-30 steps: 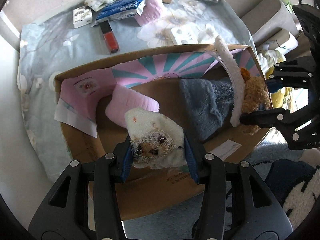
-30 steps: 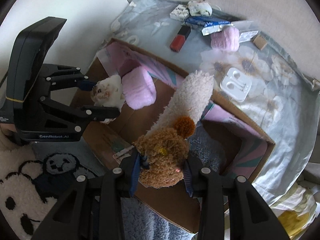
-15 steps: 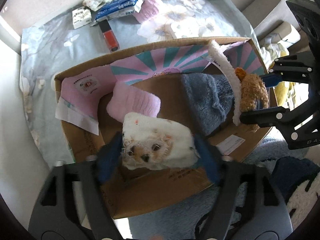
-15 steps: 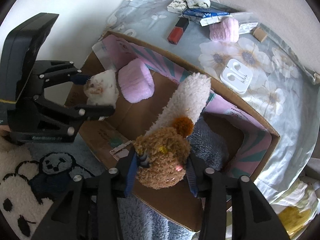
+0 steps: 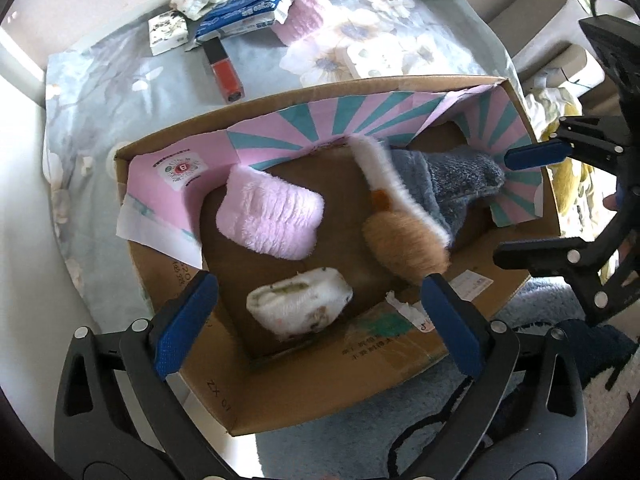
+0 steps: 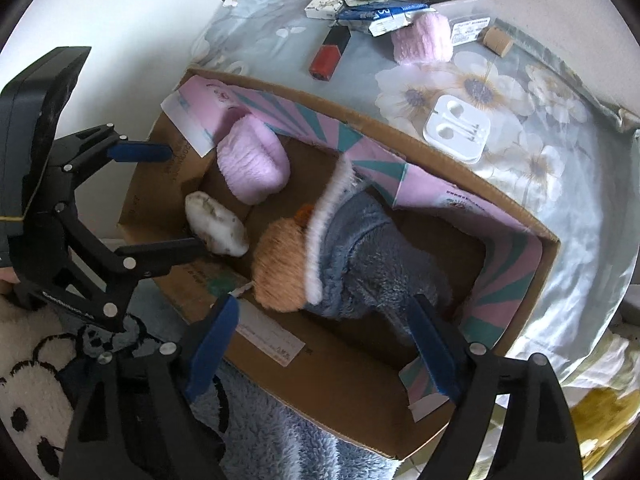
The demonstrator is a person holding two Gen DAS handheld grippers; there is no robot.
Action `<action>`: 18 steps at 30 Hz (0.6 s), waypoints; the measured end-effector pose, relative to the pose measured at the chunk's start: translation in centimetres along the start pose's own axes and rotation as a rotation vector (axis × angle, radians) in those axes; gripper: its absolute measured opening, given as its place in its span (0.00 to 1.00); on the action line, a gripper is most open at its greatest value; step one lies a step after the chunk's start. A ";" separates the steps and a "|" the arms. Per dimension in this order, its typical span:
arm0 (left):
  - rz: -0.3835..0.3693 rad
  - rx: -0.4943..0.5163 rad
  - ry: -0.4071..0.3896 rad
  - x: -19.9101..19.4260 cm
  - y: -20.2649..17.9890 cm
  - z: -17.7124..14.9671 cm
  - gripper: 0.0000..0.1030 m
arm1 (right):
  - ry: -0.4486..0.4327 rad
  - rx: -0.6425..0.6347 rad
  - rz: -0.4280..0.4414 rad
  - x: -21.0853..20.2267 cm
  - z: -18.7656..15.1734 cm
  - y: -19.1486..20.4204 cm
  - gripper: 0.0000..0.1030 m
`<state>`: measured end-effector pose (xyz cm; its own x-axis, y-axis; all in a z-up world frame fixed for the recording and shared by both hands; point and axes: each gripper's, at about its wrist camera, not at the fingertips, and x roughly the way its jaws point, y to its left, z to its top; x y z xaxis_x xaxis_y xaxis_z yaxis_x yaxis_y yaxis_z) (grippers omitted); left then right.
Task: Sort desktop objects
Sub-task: 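Carry pouch and teddy bear into the cardboard box and release both, then withdraw both grippers from the box toward the sheet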
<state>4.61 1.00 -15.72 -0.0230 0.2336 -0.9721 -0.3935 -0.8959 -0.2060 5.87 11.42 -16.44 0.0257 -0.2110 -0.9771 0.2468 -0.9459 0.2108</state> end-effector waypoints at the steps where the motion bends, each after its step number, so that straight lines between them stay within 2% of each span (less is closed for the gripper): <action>1: -0.004 0.006 -0.002 -0.1 -0.1 0.0 0.98 | -0.002 0.005 -0.001 0.0 -0.1 -0.1 0.81; 14: -0.030 0.031 -0.078 -2.4 -0.9 0.7 0.98 | -0.030 0.018 -0.018 -1.3 -0.4 -0.2 0.82; 18: -0.036 0.020 -0.107 -3.3 -0.8 1.0 0.98 | -0.062 -0.006 -0.030 -2.3 -0.5 0.0 0.83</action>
<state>4.04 1.29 -12.25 -0.1062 0.3053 -0.9463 -0.4140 -0.8789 -0.2371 6.24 12.05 -14.18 -0.0416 -0.1973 -0.9795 0.2525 -0.9506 0.1807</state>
